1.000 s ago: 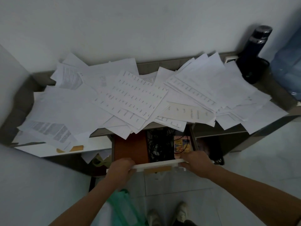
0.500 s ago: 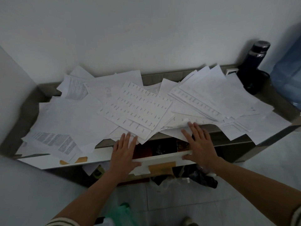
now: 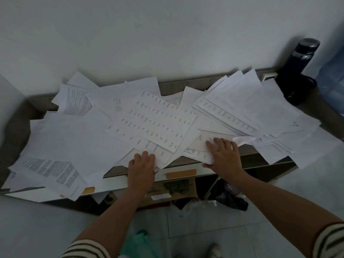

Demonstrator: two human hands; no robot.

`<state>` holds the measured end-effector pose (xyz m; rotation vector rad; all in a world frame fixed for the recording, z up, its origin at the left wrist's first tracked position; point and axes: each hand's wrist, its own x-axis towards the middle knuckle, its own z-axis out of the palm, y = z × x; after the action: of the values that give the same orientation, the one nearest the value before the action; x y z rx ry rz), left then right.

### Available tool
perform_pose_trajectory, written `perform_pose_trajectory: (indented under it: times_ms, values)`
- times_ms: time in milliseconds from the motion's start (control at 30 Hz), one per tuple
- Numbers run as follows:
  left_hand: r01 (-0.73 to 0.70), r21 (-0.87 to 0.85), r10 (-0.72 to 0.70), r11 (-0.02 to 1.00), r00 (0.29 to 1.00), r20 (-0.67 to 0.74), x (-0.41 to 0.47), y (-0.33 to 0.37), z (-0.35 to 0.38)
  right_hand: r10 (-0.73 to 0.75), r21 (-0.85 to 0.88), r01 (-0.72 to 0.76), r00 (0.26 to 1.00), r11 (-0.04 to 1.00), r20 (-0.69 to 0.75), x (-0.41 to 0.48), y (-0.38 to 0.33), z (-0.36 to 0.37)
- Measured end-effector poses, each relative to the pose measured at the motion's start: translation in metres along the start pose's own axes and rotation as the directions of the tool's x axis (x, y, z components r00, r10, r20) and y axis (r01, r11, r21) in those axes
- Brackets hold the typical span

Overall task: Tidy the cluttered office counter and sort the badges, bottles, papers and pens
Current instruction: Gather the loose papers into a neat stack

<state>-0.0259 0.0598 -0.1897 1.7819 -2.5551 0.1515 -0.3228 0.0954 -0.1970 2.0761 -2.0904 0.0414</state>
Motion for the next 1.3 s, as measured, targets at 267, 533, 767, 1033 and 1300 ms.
perform_pose_trajectory:
  times_ms: [267,533,767,1033,1300]
  values:
    - [0.008,-0.01,-0.006,1.0,0.991,0.131,0.005,0.007,-0.024,0.01,0.06,-0.017,0.993,0.998,0.115,0.001,0.0,-0.013]
    - [0.013,-0.026,0.003,1.0,0.847,0.532,0.045,0.016,-0.084,0.056,0.611,-0.256,0.943,0.749,0.327,0.014,0.06,-0.065]
    - [0.42,-0.764,-0.065,0.489,0.891,0.449,0.125,0.115,-0.103,0.328,0.654,-0.302,0.941,0.694,0.086,0.067,0.15,-0.062]
    - [0.67,-0.633,-0.22,-0.388,0.6,0.77,0.204,0.212,-0.086,0.196,0.465,-0.321,0.935,0.825,0.297,0.119,0.248,-0.012]
    - [0.544,-0.671,-0.316,-0.504,0.607,0.729,0.257,0.263,-0.072,0.11,0.671,-0.277,0.953,0.688,0.282,0.14,0.278,0.02]
